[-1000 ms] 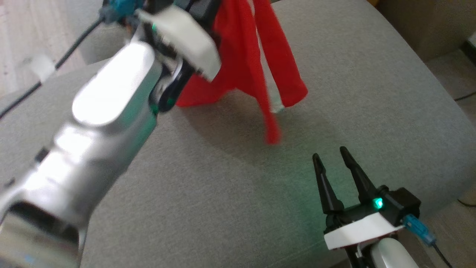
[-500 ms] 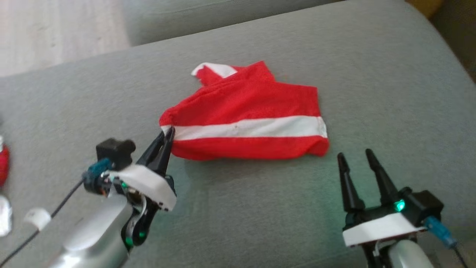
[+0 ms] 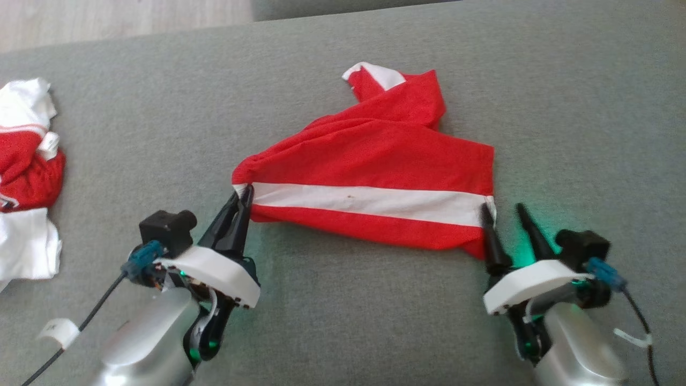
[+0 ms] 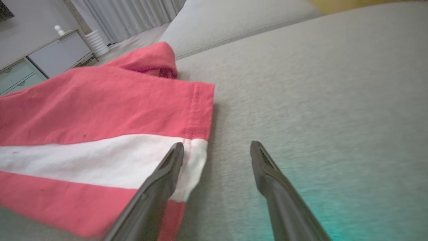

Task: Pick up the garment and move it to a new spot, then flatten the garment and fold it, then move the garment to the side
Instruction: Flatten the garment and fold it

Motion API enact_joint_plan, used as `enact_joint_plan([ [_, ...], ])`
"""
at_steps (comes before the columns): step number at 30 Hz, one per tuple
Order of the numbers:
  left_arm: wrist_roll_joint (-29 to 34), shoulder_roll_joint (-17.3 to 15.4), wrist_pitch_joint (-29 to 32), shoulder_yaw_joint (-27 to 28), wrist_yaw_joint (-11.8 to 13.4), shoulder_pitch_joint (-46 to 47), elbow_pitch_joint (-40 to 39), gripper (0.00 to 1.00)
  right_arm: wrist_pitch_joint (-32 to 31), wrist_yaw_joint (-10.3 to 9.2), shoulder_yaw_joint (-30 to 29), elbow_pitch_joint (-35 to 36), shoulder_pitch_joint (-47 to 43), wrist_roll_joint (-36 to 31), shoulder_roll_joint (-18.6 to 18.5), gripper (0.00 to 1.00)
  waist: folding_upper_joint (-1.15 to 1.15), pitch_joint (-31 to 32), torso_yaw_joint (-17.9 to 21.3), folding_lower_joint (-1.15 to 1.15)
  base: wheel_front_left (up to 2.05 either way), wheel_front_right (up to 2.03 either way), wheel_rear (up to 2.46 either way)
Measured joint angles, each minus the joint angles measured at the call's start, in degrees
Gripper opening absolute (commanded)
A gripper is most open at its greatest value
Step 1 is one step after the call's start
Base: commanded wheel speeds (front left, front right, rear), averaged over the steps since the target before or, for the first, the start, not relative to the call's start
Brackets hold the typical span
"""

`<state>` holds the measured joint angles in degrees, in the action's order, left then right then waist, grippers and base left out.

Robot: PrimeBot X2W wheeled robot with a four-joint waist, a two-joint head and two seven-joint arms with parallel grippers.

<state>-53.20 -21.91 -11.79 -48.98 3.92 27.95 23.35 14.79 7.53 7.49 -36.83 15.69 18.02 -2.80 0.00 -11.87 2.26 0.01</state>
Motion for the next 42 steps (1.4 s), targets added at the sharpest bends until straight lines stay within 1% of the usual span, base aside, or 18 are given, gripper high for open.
enact_joint_plan([
  [3, 0.0, 0.79, -0.43, 0.0, -0.47, 0.01, 0.68, 0.0, 0.0, 0.0, 3.11, -3.18, 1.41, 2.18, 0.04, 1.0, 0.0, -0.47, -1.09, 0.0, 0.0, 0.0, 0.0],
  [5, 0.0, 1.1, -0.48, 0.01, -0.66, 0.03, 1.08, 0.0, 0.01, 0.0, 4.11, -4.44, 1.75, 2.66, 0.02, 1.0, 0.0, -0.45, -1.46, 0.0, 0.0, 0.0, 0.0],
  [6, 0.0, 1.19, -0.73, 0.01, -0.93, 0.03, 1.34, 0.0, 0.02, 0.0, 4.52, -4.76, 1.8, 3.01, 0.0, 0.91, 0.0, -0.35, -1.54, 0.0, 0.0, 0.0, 0.0],
  [7, 0.0, 1.26, -0.9, 0.02, -0.93, 0.03, 1.55, 0.0, 0.03, 0.0, 4.83, -4.9, 1.83, 3.31, -0.04, 0.77, 0.0, -0.23, -1.59, 0.0, 0.0, 0.0, 0.0],
  [8, 0.01, 1.34, -0.91, 0.02, -0.93, 0.03, 1.77, 0.0, 0.03, 0.0, 5.08, -5.19, 1.88, 3.42, -0.04, 0.45, 0.0, -0.1, -1.61, 0.0, 0.0, 0.0, 0.0],
  [9, 0.09, 1.42, -0.98, 0.03, -0.94, 0.03, 1.93, 0.0, 0.03, 0.0, 5.27, -5.47, 1.94, 3.42, -0.04, 0.25, 0.0, -0.01, -1.6, 0.0, 0.0, 0.0, 0.0],
  [10, 0.26, 1.48, -0.98, 0.07, -0.96, 0.02, 2.1, 0.0, 0.02, 0.0, 5.39, -5.71, 2.03, 3.41, -0.04, 0.0, 0.0, 0.07, -1.55, 0.0, 0.0, 0.0, 0.0],
  [16, 0.32, 1.63, -1.41, 0.41, -0.98, -0.05, 2.46, 0.0, 0.0, 0.0, 4.75, -5.36, 2.3, 2.43, -0.03, 0.0, 0.0, 0.96, -0.93, 0.0, 0.0, 0.0, 0.0],
  [19, 0.89, 1.46, -1.93, 0.88, -1.66, -0.06, 1.59, 0.0, -0.01, 0.0, 2.59, 0.58, 2.2, -1.18, -0.36, 0.0, 0.0, 2.2, 0.0, 0.0, 0.0, 0.0, 0.0],
  [23, 1.41, 0.93, -1.98, 2.26, -2.0, 0.19, -2.83, 0.0, -0.01, 0.0, -1.32, 9.83, 1.55, -1.64, -0.67, 0.0, 0.0, 3.46, 1.47, -0.01, 0.0, 0.0, 0.0],
  [25, 1.36, 0.58, -1.89, 2.82, -2.66, 1.41, -5.61, 0.0, 0.0, 0.0, -3.12, 14.47, 1.07, -1.9, -1.26, 0.0, 0.0, 3.99, 2.33, -0.01, 0.0, 0.0, 0.0],
  [28, 0.56, 0.23, -0.3, 4.5, -3.54, 5.83, -9.8, 0.0, 0.0, 0.0, -5.08, 20.98, 1.68, -2.04, -2.9, 0.0, 0.0, 4.37, 3.68, -0.01, 0.0, 0.0, 0.0],
  [31, -1.21, 0.14, 2.56, 6.57, -4.15, 12.82, -13.01, 0.0, 0.0, 0.0, -6.13, 24.23, 4.89, -1.79, -5.12, 0.0, 0.0, 3.77, 4.76, -0.01, 0.0, 0.0, 0.0],
  [34, -1.66, 0.57, 6.16, 7.27, -4.6, 20.77, -13.49, 0.0, 0.0, 0.0, -5.87, 23.63, 12.26, -0.85, -7.84, 0.0, 0.0, 2.25, 5.48, -0.01, 0.0, 0.0, 0.0],
  [36, -1.76, 1.08, 8.4, 7.59, -5.49, 25.65, -12.04, 0.0, 0.01, 0.0, -5.43, 21.62, 18.88, 0.81, -9.43, 0.0, 0.0, 0.85, 5.9, -0.01, 0.0, 0.0, 0.0],
  [39, -0.69, 2.34, 11.23, 7.37, -6.73, 33.37, -7.79, 0.0, 0.02, 0.0, -2.83, 17.4, 29.14, 1.93, -12.73, 0.0, 0.0, -1.95, 6.48, 0.0, 0.0, 0.0, 0.0],
  [42, 2.34, 4.81, 11.07, 6.53, -8.04, 41.8, -2.32, 0.0, 0.02, 0.0, -2.13, 13.38, 38.56, 3.32, -15.06, 0.0, 0.0, -5.2, 6.94, 0.01, 0.0, 0.0, 0.0],
])
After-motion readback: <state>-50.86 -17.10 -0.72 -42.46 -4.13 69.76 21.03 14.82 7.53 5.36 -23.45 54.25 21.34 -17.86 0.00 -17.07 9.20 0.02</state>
